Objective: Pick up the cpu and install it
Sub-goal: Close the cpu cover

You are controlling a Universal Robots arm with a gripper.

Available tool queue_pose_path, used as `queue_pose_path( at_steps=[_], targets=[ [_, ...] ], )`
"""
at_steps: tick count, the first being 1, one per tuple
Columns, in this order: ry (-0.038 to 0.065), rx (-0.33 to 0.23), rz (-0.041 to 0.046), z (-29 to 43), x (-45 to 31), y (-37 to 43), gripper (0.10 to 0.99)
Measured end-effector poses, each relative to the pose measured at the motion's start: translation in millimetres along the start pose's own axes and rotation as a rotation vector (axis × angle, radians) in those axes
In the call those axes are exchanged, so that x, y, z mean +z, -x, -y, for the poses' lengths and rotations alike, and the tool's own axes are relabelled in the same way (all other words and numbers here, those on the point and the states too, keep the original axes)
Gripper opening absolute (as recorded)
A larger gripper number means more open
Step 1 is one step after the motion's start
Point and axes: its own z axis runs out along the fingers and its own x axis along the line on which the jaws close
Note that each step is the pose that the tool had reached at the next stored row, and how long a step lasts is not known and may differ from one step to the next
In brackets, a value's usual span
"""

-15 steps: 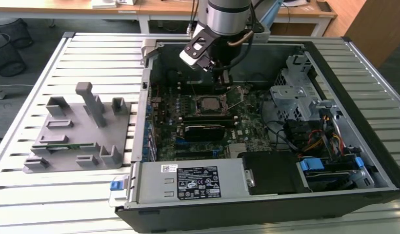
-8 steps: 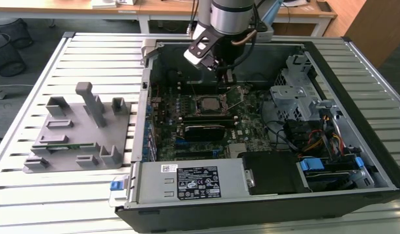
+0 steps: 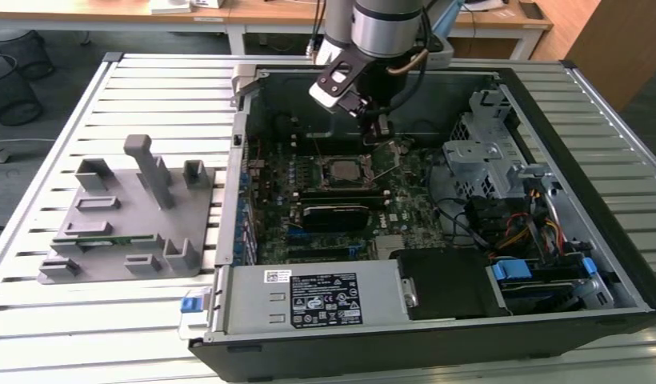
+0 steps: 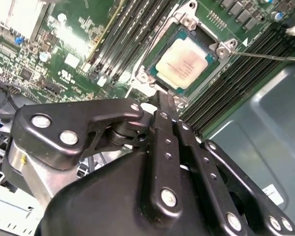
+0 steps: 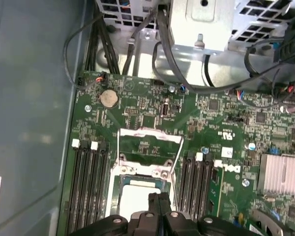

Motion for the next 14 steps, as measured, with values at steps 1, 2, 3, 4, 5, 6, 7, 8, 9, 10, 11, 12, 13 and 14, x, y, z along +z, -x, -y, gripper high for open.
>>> queue_pose_path(
  at_steps=[1,2,3,4,5,6,7,8,9,10,11,12,13,14],
  targets=[
    [0.0,-0.001,-0.0001,-1.5,0.3,0.0,0.106],
    [0.0,-0.002,0.0,-3.0,0.5,-0.2,0.106],
    [0.0,-0.002,-0.0001,-4.4,0.7,-0.5,0.106],
    [0.0,-0.002,-0.0001,-5.8,0.9,-0.9,0.106],
    [0.0,-0.002,-0.0001,-7.2,1.1,-1.3,0.106],
    [0.0,-0.002,0.0,-8.9,1.2,-1.5,0.106],
    [0.0,-0.002,-0.0001,-10.6,1.4,-1.6,0.106],
    [0.0,-0.002,0.0,-12.4,1.5,-1.7,0.106],
    [0.0,-0.002,0.0,-14.1,1.6,-1.7,0.106],
    [0.0,-0.002,0.0001,-15.6,1.8,-1.7,0.106],
    [0.0,-0.002,0.0004,-17.1,1.9,-1.7,0.106],
    [0.0,-0.002,0.0007,-18.3,2.0,-1.7,0.106],
    [0.0,-0.002,0.001,-19.6,2.0,-1.6,0.106],
    [0.0,-0.002,0.0011,-20.8,2.0,-1.6,0.106]
  ],
)
